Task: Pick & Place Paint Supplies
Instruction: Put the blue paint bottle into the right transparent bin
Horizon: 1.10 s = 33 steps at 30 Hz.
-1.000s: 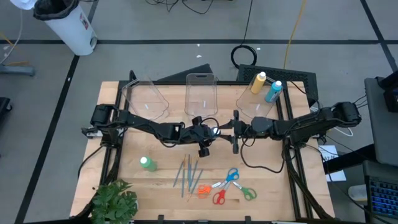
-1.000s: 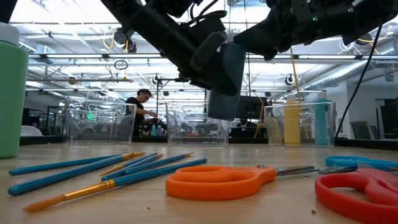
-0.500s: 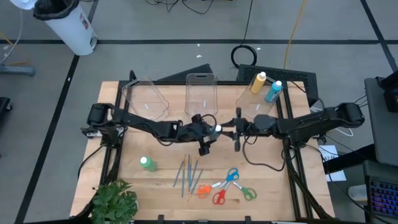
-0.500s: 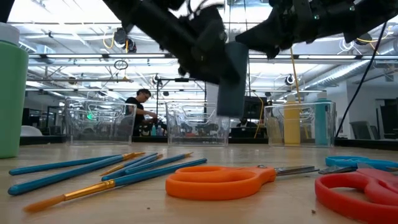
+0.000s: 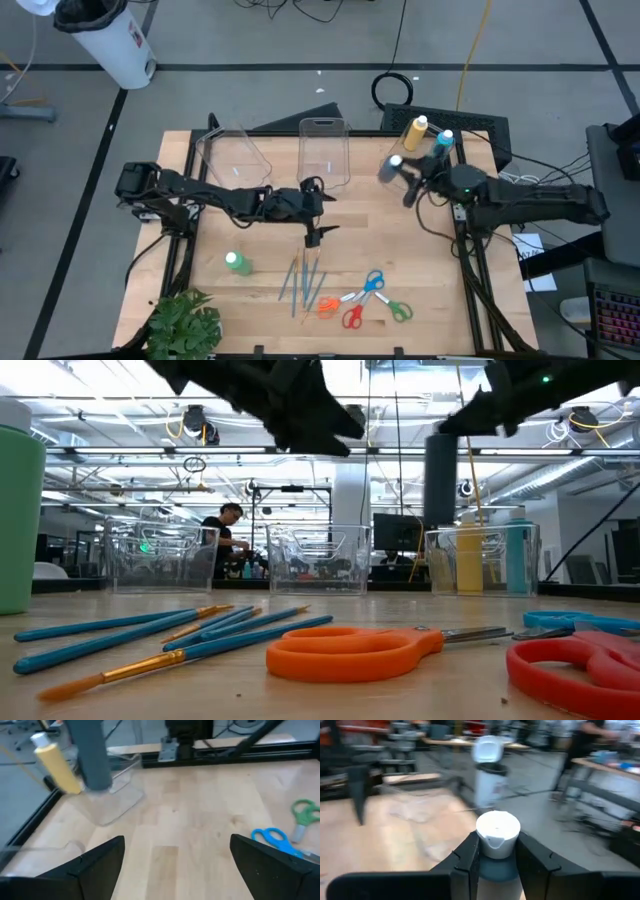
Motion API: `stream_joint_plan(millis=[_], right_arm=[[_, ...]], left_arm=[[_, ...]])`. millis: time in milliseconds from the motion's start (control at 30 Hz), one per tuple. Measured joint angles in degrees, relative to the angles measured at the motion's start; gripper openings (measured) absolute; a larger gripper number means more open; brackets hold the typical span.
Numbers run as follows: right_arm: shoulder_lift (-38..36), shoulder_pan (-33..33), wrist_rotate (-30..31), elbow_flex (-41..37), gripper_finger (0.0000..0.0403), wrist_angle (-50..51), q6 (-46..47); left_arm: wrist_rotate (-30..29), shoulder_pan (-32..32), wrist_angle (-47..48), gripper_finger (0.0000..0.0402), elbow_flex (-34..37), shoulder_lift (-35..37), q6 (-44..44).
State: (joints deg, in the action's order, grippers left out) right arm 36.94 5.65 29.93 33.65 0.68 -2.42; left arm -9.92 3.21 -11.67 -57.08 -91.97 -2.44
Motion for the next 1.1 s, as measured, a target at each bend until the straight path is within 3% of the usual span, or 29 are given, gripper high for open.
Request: stream_joint_plan(millis=[167,300,467,1100], right_arm=[[-5.82,0.41,8.64,0.0,0.0086,6.97,-0.27],[-8.0,0.39,11.96,0.0,0.0086,13.81,3.89],[-8.06,0.39,12.07,-0.72,0.0086,22.54,13.05],[-8.08,0.37,11.95,-8.78,0.0085,23.59,22.09]], left_arm=[[-0.17,-2.43,-1.65,0.0367,2.56,-0.1,2.53],[-0.06,-3.35,-1.71,0.0371,2.67,-0.06,2.84],[-0.07,-3.35,-2.27,0.0369,2.69,-0.06,1.46],[2.02,-3.57,-3.4,0.0365,2.69,-0.1,0.61]])
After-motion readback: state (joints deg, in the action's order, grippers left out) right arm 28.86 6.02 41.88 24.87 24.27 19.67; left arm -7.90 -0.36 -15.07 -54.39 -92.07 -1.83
